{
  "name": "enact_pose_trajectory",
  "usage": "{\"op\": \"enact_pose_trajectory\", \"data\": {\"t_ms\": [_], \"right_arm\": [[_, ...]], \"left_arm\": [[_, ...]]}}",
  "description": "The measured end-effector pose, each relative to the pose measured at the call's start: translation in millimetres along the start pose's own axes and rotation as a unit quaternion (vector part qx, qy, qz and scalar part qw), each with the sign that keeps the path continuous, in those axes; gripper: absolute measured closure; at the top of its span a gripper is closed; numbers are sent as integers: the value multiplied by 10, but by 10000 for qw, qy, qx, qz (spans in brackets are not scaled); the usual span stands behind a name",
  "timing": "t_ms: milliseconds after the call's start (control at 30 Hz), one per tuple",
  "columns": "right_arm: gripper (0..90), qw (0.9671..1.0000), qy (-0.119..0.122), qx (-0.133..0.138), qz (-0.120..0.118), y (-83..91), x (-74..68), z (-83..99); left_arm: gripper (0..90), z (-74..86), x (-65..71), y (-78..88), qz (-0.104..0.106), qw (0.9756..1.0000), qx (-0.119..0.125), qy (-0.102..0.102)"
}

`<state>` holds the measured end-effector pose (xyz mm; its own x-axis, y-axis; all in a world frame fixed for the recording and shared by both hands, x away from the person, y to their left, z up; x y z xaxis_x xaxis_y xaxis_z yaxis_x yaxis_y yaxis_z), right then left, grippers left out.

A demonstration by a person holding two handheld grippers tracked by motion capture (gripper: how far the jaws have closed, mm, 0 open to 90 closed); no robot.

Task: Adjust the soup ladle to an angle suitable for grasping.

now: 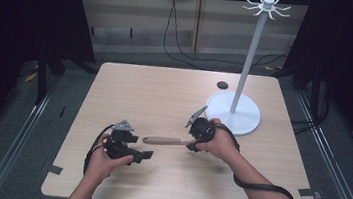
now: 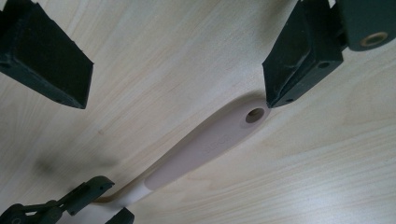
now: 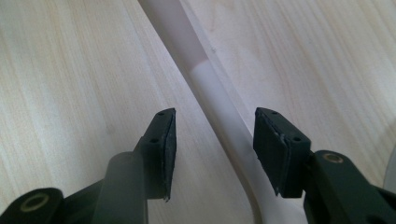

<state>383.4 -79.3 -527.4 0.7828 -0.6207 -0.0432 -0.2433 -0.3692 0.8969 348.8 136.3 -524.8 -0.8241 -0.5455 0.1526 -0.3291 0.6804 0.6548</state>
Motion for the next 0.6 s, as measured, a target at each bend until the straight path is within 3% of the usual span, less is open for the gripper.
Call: {"op": "enact_pose_trajectory", "data": {"t_ms": [367,433,600], "right_arm": [[509,9994,103,-317,-107,-103,30,-13],[524,9990,241,-363,-119,-133,27,-13],[607,9989,282,-348,-126,-148,40,-19]], "left_arm": [[82,3,-15,6,-5,10000,26,72],[82,4,-16,5,-2,10000,21,64],[82,3,-19,8,-7,10000,35,80]]}}
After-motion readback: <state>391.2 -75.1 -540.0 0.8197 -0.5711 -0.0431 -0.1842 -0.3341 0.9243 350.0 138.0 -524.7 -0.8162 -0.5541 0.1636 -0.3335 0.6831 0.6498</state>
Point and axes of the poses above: each handheld gripper's, and its own axes: y roughly backward along the jaws, z roughly out of its underside, x roughly to its right, the point moved 7 cm from there along -y, roughly forward along the jaws, and after that the axes turned 9 degrees about -y, right-handed, at the moved point
